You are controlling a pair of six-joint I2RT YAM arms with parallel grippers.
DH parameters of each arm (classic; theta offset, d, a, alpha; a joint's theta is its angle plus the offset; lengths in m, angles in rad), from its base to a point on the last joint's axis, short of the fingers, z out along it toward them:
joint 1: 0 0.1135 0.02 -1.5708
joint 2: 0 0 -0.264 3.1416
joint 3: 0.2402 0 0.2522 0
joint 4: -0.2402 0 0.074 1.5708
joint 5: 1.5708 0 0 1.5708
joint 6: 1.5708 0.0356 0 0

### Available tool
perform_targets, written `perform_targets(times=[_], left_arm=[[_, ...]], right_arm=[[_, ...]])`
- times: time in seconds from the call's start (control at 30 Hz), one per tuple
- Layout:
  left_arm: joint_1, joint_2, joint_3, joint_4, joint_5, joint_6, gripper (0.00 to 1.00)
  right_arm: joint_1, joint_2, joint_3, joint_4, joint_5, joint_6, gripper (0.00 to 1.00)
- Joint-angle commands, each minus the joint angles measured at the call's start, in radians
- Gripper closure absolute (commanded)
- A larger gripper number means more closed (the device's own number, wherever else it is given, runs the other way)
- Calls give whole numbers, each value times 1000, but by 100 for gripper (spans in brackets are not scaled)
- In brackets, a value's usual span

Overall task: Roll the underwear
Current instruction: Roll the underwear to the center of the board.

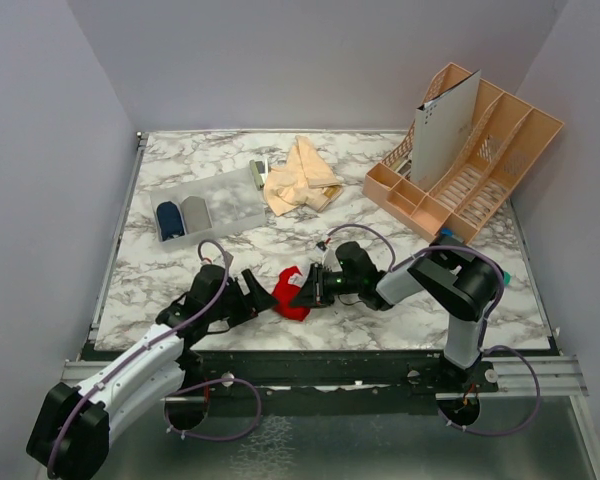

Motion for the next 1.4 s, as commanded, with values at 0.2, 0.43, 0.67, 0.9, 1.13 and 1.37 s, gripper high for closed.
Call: perform_targets(times=[0.2,0.43,0.67,0.9,1.13,1.37], left_arm=[[-8,28,-91,157,-27,-65,19],[-38,124,-120,191,-89,-71,22],[-105,177,-133,154,-236,-93,39],[-184,334,-87,159,-337,-133,47],[-187,355,-79,165,-344,-142,70],[-188,316,-70,137,-343,-149,73]], right_arm=[[3,83,-52,-160,75,-53,96],[4,79,-52,-146,64,-54,95],[4,72,-58,-130,55,-60,93],[4,36,-66,-105,30,-108,89],[3,-8,-61,-111,-2,-168,77],[4,-122,-31,-229,-5,-294,59]])
